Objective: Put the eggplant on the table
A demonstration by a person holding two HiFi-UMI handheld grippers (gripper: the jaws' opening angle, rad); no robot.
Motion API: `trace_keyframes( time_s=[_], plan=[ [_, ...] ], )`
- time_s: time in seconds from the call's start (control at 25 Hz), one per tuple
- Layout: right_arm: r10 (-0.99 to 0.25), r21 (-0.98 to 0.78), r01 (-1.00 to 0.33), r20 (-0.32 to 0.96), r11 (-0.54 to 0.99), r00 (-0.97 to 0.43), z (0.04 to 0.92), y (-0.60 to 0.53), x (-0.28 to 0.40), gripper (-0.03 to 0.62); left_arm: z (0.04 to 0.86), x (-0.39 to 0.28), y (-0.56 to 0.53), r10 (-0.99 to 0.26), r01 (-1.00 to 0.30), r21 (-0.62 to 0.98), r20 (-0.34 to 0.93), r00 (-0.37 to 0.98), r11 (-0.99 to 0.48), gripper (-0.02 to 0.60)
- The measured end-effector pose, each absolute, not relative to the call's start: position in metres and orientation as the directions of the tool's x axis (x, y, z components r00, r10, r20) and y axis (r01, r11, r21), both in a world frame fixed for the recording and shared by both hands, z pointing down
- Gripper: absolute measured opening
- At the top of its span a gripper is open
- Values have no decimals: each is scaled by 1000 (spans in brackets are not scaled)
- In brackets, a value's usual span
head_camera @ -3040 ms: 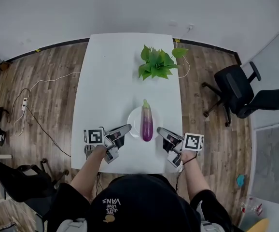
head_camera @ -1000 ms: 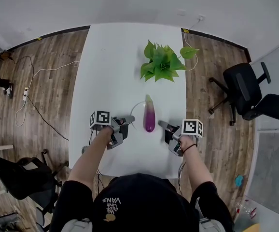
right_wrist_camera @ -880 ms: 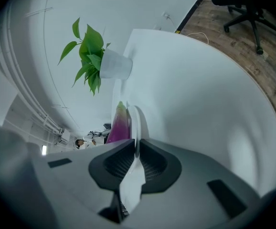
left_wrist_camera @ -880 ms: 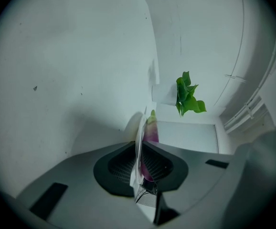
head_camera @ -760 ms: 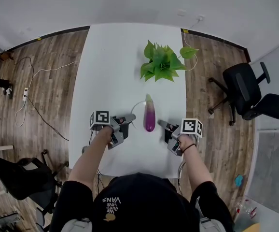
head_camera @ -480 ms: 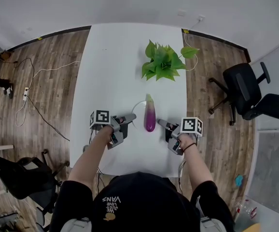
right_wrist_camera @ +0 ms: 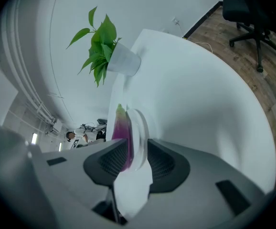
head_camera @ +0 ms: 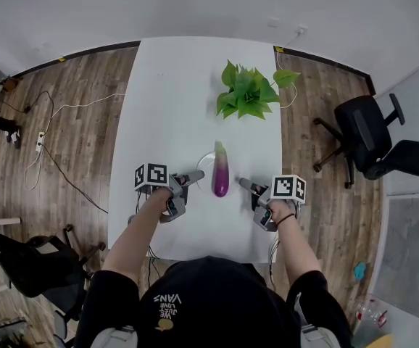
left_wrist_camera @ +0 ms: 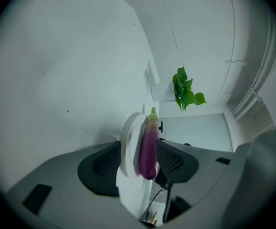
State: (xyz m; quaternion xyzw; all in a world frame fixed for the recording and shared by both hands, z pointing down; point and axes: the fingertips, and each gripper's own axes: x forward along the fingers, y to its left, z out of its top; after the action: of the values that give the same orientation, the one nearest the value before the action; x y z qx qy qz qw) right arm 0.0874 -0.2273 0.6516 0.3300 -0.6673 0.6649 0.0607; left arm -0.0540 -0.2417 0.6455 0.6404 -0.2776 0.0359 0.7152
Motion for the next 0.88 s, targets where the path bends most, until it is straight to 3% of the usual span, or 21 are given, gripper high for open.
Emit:
trace_keyframes(
  time_s=[0.2,0.64,0.8,0.88],
  plan=[
    [-361,-842,-533,525,-88,-770,650,-221,85,120,642,-59,-239,-303,-510,855,513,803,96,259],
    [-419,-773,-630,548,78,-724,623,-214,85,119,608,-53,-236,-355,-592,787,511,783,-173,261],
    [-464,-728,-665,536,170,-705,604,-209,80,117,584,-47,-232,-418,-592,754,458,785,-285,244],
    [-506,-692,-688,522,220,-687,592,-207,79,82,572,-46,-230,-458,-614,701,439,773,-363,208]
  ],
)
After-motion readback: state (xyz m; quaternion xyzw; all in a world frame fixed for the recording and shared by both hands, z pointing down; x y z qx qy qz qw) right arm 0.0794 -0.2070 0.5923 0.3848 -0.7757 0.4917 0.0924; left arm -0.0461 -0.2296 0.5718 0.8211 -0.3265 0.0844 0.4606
